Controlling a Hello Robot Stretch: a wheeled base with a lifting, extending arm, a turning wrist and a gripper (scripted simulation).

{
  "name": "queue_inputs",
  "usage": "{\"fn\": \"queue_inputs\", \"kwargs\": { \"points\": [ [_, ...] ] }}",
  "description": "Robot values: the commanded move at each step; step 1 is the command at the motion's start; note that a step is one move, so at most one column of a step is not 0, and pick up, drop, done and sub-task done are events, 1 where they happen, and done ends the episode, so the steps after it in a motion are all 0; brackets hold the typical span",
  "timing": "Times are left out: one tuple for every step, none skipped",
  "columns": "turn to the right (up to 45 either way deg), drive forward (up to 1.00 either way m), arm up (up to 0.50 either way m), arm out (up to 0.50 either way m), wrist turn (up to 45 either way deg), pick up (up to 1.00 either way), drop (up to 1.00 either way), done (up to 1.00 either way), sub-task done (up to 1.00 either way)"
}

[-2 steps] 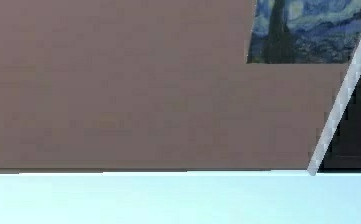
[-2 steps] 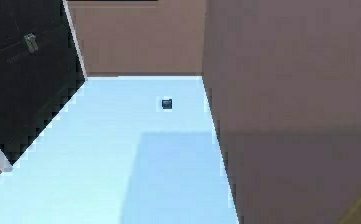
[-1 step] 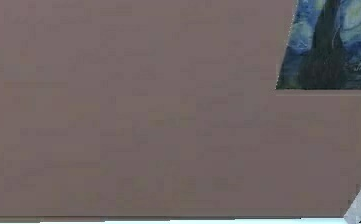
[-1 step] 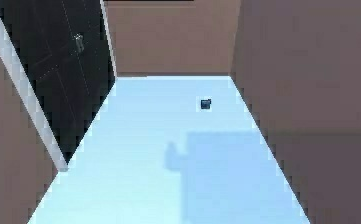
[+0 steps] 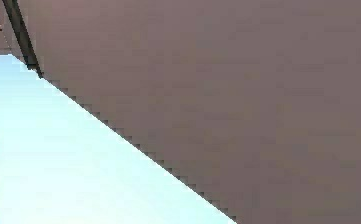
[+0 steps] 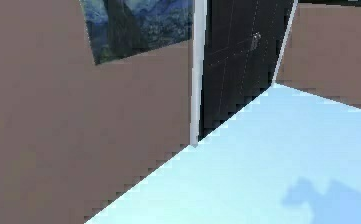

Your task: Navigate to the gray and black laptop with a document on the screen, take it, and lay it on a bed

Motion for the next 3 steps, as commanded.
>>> {"fn": "queue_inputs", "kwargs": {
  "points": [
    [-12.0, 0.00, 0.00, 0.00, 0.0, 0.00, 0.00, 0.00, 0.00],
    [0.0, 0.55, 0.00, 0.00, 0.0, 0.00, 0.00, 0.00, 0.00],
    [-33.0, 0.00, 0.00, 0.00, 0.0, 0.00, 0.00, 0.00, 0.00]
  ]
}}
